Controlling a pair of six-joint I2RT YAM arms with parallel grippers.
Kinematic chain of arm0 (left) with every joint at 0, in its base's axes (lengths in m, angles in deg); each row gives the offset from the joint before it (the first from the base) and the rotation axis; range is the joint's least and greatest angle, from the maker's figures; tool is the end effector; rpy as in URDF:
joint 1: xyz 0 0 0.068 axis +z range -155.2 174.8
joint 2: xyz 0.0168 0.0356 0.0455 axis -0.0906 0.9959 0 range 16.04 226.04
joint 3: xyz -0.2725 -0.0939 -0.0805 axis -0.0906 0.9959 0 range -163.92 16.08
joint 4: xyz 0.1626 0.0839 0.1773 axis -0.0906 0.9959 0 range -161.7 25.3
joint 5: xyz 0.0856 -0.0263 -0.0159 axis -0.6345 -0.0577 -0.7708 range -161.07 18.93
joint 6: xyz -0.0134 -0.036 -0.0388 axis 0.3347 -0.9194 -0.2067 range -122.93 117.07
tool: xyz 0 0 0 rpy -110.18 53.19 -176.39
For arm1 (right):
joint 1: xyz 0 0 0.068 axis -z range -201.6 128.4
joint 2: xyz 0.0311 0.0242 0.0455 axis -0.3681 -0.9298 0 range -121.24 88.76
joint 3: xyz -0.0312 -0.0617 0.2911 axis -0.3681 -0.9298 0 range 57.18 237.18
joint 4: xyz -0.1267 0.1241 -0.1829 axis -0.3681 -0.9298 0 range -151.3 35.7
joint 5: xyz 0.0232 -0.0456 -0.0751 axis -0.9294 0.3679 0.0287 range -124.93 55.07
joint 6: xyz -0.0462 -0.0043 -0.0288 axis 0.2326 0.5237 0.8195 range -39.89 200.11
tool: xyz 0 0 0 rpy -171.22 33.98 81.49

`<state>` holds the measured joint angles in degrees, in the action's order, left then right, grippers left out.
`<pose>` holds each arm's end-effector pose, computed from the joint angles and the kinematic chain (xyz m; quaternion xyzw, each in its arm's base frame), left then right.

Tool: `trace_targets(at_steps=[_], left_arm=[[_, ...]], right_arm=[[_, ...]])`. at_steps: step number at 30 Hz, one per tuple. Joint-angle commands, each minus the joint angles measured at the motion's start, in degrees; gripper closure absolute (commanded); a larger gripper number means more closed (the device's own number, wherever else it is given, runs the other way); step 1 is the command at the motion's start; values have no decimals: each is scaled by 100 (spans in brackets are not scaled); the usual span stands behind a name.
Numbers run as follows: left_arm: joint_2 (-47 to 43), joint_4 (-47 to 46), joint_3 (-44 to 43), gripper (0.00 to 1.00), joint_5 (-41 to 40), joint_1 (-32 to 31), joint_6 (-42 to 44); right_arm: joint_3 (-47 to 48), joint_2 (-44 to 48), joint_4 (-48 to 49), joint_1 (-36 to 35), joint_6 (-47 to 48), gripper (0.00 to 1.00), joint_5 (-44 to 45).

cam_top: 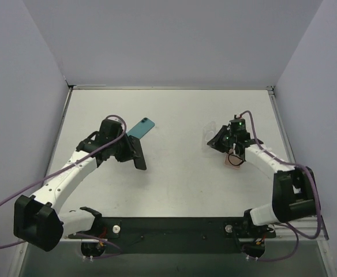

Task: Take the phone out of the phone case
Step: Place the phone case at the center of the board, then place the phone at the center of the board.

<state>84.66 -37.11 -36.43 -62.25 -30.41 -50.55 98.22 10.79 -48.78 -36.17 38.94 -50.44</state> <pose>0.2046 -0.1025 0.2911 -0.1570 0.9261 -0.2573 0.2269 0.2673 0.0795 0.2463 0.1346 0.8562 0.3306 0.3735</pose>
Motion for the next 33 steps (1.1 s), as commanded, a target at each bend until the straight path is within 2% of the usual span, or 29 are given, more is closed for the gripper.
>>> trace_targets(at_steps=[1, 2, 4, 5, 8, 10, 15, 21, 25, 28, 29, 30, 33], left_arm=[[54, 705, -681, 100, -132, 640, 1007], [107, 890, -786, 100, -344, 710, 1122], [213, 1321, -1032, 100, -1020, 911, 1298], [239, 1383, -1068, 100, -1214, 948, 1316], [336, 1428, -1051, 100, -1611, 1158, 1404], [485, 1375, -1016, 100, -1699, 1307, 1483], [731, 655, -725, 100, -1198, 1976, 1720], [1838, 918, -1270, 100, -2243, 2003, 1721], [2479, 830, -1481, 96, -2385, 1985, 1598], [2665, 848, -1631, 83, -2359, 1976, 1527], [2683, 830, -1648, 55, -2350, 1968, 1527], [2700, 804, -1657, 47, -2289, 1967, 1536], [2709, 681, -1631, 34, -2034, 1976, 1571]], right_arm=[[781, -955, 652, 506, -479, 100, -866], [905, -1122, 670, 560, -506, 95, -910], [1238, -1535, 128, 665, -515, 75, -683], [1510, -1632, -154, 674, -445, 52, -421], [1583, -1433, -708, 675, -296, 18, 107], [1583, -1247, -1017, 683, -225, 14, 626], [1364, -343, -1421, 648, 125, 5, 1146], [837, 783, -1738, 622, 232, 2, 1226], [423, 1109, -1826, 587, 241, 3, 1094], [282, 1205, -1967, 569, 320, 3, 1023], [204, 1301, -2002, 560, 346, 2, 1023], [168, 1355, -2011, 569, 355, 2, 1015], [54, 1478, -2028, 569, 390, 2, 1041]])
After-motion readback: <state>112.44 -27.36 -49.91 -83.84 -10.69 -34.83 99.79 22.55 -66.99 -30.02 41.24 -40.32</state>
